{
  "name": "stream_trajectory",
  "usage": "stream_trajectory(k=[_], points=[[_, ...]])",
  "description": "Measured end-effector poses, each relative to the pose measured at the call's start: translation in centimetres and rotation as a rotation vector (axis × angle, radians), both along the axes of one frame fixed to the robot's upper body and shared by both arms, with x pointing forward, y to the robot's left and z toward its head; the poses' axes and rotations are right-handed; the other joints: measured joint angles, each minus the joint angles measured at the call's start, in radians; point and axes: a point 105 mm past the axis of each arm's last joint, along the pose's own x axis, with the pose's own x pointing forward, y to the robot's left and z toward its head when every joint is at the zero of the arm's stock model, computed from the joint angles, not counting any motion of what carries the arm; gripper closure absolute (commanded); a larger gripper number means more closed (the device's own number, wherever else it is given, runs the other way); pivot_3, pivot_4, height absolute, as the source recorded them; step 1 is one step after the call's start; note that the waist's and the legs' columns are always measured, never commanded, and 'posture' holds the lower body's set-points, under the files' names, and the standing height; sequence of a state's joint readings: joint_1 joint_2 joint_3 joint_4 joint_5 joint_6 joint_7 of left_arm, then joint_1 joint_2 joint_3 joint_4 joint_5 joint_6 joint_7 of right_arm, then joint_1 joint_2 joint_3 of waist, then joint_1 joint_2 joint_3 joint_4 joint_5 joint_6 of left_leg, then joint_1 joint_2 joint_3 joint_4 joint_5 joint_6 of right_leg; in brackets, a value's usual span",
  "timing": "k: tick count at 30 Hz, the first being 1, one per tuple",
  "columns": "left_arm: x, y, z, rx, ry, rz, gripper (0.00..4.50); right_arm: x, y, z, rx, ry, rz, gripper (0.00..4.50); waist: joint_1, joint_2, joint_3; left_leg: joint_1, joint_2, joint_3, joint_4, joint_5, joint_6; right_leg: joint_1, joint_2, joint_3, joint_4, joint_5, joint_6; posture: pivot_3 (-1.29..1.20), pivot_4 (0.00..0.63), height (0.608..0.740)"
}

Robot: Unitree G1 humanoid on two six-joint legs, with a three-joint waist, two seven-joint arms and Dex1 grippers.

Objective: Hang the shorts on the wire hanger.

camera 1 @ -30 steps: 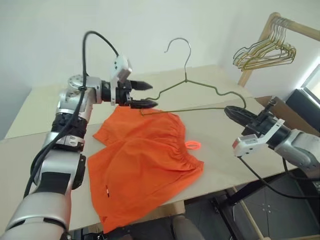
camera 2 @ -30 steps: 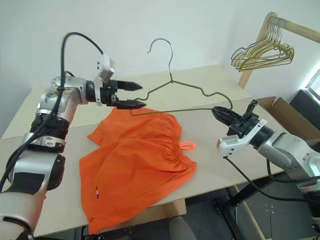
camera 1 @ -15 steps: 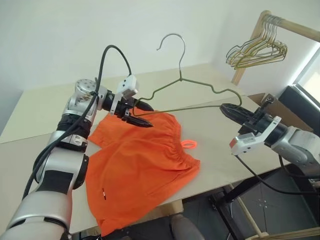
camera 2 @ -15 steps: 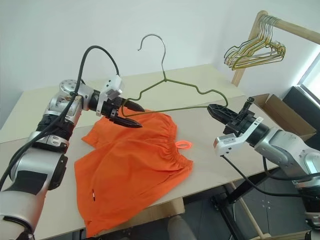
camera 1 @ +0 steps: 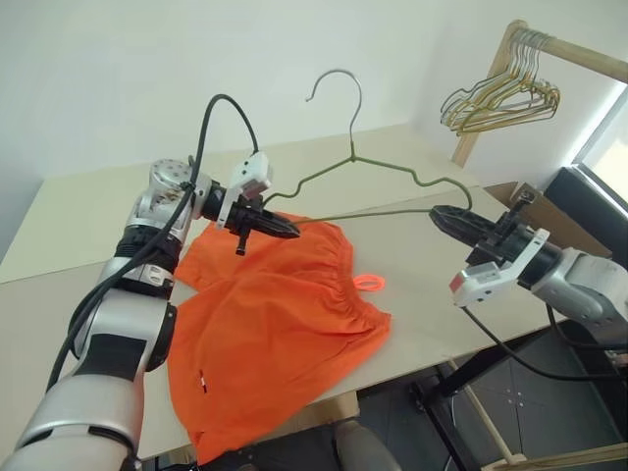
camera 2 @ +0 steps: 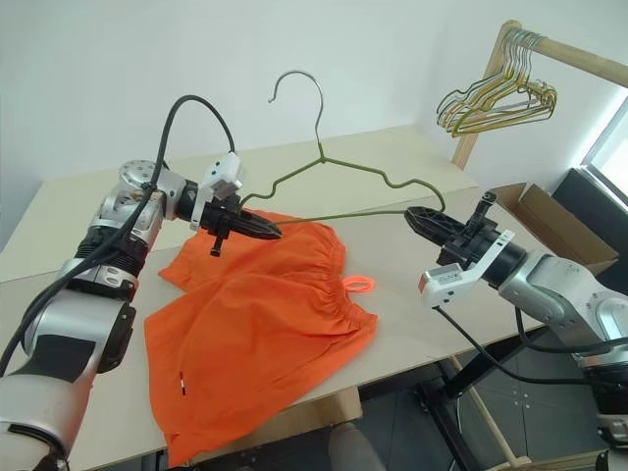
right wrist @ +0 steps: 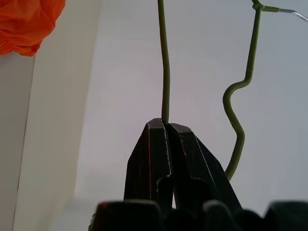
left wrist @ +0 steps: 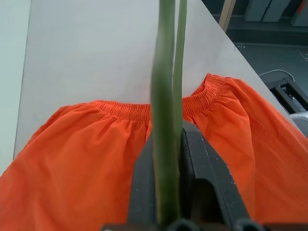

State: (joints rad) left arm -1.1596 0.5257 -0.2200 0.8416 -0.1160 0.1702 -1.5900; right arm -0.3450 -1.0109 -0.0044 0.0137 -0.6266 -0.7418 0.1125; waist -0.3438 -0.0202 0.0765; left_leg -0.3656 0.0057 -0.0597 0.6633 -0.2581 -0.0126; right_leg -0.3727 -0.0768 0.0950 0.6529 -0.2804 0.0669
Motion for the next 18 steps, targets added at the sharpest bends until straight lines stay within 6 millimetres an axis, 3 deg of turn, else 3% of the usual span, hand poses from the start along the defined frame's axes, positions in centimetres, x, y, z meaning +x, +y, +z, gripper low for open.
stream_trajectory(k=[10, 13, 16, 18], points=[[0.5, 0.4, 0.0, -0.025, -0.016, 0.058, 4.50, -1.5, 0.0, -2.2, -0.055, 0.199, 0.054, 1.03, -0.001, 0.000, 0.000, 0.000, -0.001, 0.000, 0.001, 0.000, 0.000, 0.000, 0.000, 0.000, 0.002, 0.000, 0.001, -0.26, 0.000, 0.740], [0.6, 1.3, -0.8, 0.017, -0.063, 0.077, 4.50, -2.5, 0.5, -2.1, 0.090, 0.388, 0.033, 0.06, -0.003, 0.000, -0.001, 0.000, 0.000, -0.002, 0.001, 0.000, 0.000, 0.002, 0.001, 0.000, 0.002, -0.001, 0.001, -0.25, 0.000, 0.740], [0.2, 2.9, -2.7, 0.132, -0.151, 0.052, 4.50, -3.3, 1.1, -1.2, 0.329, 0.749, -0.006, 0.06, -0.007, 0.000, -0.001, -0.001, 0.001, -0.002, 0.001, 0.000, 0.000, 0.004, 0.000, 0.000, 0.003, -0.001, 0.001, -0.24, 0.000, 0.740], [-0.2, 3.2, -3.6, 0.189, -0.195, 0.013, 4.50, -3.3, 0.9, 0.2, 0.425, 0.891, -0.036, 0.06, 0.001, -0.001, -0.003, 0.004, 0.000, -0.004, 0.003, 0.000, 0.000, 0.005, -0.001, -0.001, 0.003, -0.001, 0.001, -0.23, 0.000, 0.740]])
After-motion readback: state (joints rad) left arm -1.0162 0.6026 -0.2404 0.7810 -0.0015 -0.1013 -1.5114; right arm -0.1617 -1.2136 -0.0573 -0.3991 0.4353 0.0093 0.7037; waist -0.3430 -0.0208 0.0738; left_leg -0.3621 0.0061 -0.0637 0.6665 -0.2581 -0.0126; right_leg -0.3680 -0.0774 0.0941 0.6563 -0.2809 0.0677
